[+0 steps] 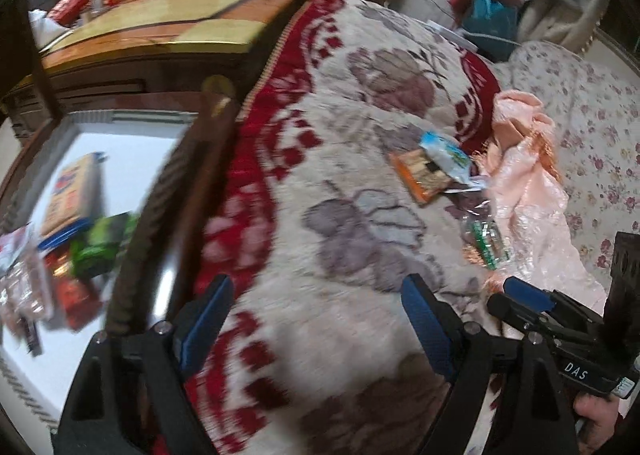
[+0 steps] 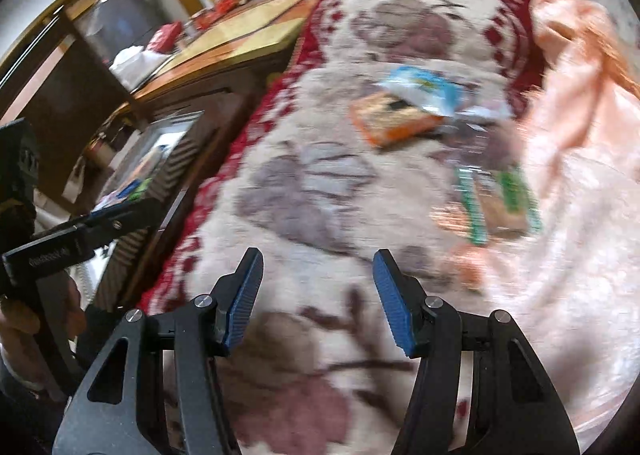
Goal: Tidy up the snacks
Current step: 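Move both grippers back over the snack pile on the blanket, then grasp the orange-edged biscuit pack with left gripper while right grasps the blue-white packet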
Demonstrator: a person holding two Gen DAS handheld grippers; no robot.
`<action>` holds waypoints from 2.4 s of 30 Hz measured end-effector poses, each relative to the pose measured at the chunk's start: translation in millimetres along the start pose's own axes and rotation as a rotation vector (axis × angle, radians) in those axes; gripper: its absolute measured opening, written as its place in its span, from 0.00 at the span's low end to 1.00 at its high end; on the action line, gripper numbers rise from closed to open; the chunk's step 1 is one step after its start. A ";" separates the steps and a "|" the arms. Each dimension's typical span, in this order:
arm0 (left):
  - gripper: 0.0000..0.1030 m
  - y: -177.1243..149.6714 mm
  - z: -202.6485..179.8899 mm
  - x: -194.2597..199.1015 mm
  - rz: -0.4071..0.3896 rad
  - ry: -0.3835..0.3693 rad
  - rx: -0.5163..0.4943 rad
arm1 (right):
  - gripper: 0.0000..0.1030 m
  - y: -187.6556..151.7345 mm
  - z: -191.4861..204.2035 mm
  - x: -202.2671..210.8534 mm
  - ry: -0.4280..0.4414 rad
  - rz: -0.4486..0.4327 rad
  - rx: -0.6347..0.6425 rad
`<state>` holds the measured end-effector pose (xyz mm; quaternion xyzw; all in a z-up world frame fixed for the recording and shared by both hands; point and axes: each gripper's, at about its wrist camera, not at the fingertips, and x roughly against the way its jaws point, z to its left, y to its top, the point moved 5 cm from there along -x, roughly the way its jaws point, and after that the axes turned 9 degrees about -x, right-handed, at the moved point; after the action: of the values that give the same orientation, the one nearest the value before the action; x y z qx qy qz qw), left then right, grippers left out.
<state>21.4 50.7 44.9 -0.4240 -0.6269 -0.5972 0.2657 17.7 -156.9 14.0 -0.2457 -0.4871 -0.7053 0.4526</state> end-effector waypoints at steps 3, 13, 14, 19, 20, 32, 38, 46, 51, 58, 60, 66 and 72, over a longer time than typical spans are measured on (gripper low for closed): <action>0.85 12.6 -17.2 -13.7 0.014 -0.025 -0.023 | 0.56 13.9 -20.3 6.9 -0.015 -0.022 -0.010; 0.85 31.0 -33.7 -40.7 0.056 -0.042 -0.081 | 0.62 103.0 -26.0 -16.8 -0.102 -0.039 0.273; 0.85 31.2 -31.8 -43.6 0.063 -0.040 -0.081 | 0.62 110.1 -23.6 -22.2 -0.103 -0.031 0.301; 0.85 34.2 -22.2 -58.5 0.091 -0.033 -0.079 | 0.62 140.7 -16.9 -61.2 -0.108 0.021 0.395; 0.85 35.7 -21.0 -60.9 0.093 -0.036 -0.078 | 0.62 143.7 -17.0 -69.3 -0.118 0.033 0.405; 0.86 75.5 -50.7 -81.6 0.053 -0.145 -0.232 | 0.25 137.4 -40.4 -68.9 -0.146 0.038 0.349; 0.88 95.2 -99.0 -107.1 0.069 -0.228 -0.435 | 0.25 135.4 -68.0 -14.7 -0.106 -0.058 0.182; 0.88 110.0 -147.0 -155.5 0.133 -0.170 -0.658 | 0.25 134.0 -87.2 -1.7 -0.059 -0.092 0.098; 0.55 118.4 -137.2 -177.1 0.180 -0.155 -0.611 | 0.25 135.2 -95.3 -3.0 -0.036 -0.095 0.060; 0.55 103.3 -103.6 -143.2 0.152 -0.161 -0.466 | 0.25 132.7 -84.4 -1.5 -0.022 -0.103 0.078; 0.55 95.9 -92.6 -126.7 0.137 -0.143 -0.420 | 0.25 127.2 -74.7 0.2 -0.012 -0.103 0.087; 0.55 60.5 -50.9 -64.1 0.066 -0.041 -0.271 | 0.25 95.7 -35.6 3.3 0.051 -0.107 0.093; 0.55 18.5 -4.2 -12.4 0.005 0.066 -0.143 | 0.25 48.8 14.1 -11.7 0.116 -0.046 0.102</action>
<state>42.5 42.6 44.8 -0.4236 -0.5726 -0.6534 0.2566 64.7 -145.1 33.2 -0.1698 -0.5008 -0.7027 0.4759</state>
